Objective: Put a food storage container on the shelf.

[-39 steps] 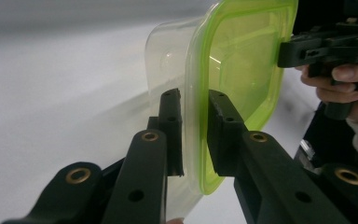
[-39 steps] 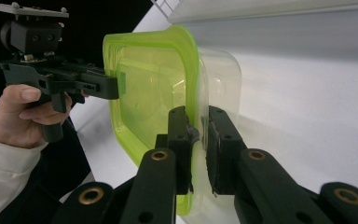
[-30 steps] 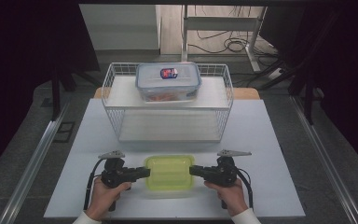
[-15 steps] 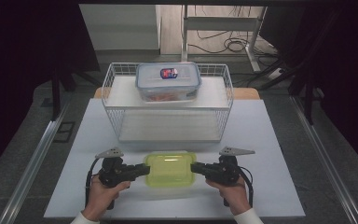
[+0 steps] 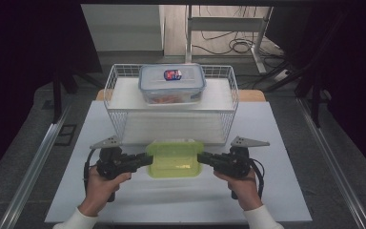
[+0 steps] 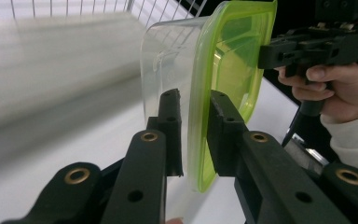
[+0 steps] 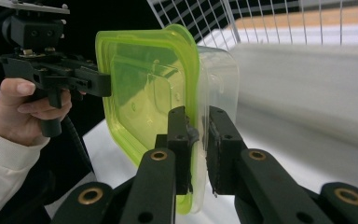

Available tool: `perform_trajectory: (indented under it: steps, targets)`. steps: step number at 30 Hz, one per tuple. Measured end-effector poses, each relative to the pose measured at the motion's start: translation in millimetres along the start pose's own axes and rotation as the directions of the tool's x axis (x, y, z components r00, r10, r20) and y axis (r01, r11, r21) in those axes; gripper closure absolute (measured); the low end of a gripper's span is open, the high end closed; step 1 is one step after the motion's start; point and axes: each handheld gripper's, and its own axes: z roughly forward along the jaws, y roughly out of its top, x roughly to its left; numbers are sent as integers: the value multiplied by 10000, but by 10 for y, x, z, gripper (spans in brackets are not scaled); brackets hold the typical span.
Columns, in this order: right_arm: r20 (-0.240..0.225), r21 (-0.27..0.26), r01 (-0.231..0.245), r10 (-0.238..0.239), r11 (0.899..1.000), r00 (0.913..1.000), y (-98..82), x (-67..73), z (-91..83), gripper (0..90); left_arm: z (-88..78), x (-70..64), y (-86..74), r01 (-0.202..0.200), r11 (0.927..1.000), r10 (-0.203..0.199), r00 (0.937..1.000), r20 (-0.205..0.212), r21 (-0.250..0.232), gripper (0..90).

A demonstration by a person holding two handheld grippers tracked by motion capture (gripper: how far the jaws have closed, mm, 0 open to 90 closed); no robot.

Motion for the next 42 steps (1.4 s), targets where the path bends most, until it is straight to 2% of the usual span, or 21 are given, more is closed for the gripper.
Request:
perform_trajectory:
  steps: [4,7,16,24,31,36,42]
  targets:
    - [85,-173,292,-291,9994,9995,201,39,-37,803,-59,-45,212,-273,9995,271,9996,-110,-156,778]
    - [103,-310,463,-460,9984,9989,368,75,-67,803,-116,-53,398,-345,9987,345,9994,-22,-363,778]
    - [159,-730,1065,-1056,9916,9943,960,197,-122,803,-286,-83,905,-717,9939,707,9974,-154,-832,783]
    - [381,-794,1469,-1443,9860,9888,1408,227,-140,803,-317,-1,1290,-765,9921,768,9970,-10,-999,788]
    - [572,-863,1515,-1469,9847,9875,1709,173,-110,803,-288,114,1577,-690,9899,705,9975,84,-1243,793]
    - [577,-835,1570,-1525,9841,9866,1898,135,-80,803,-294,196,1764,-627,9909,645,9979,113,-1188,794]
    - [431,-751,1235,-1205,9895,9918,2130,36,11,804,-296,323,1958,-425,9925,450,9988,194,-1146,793]
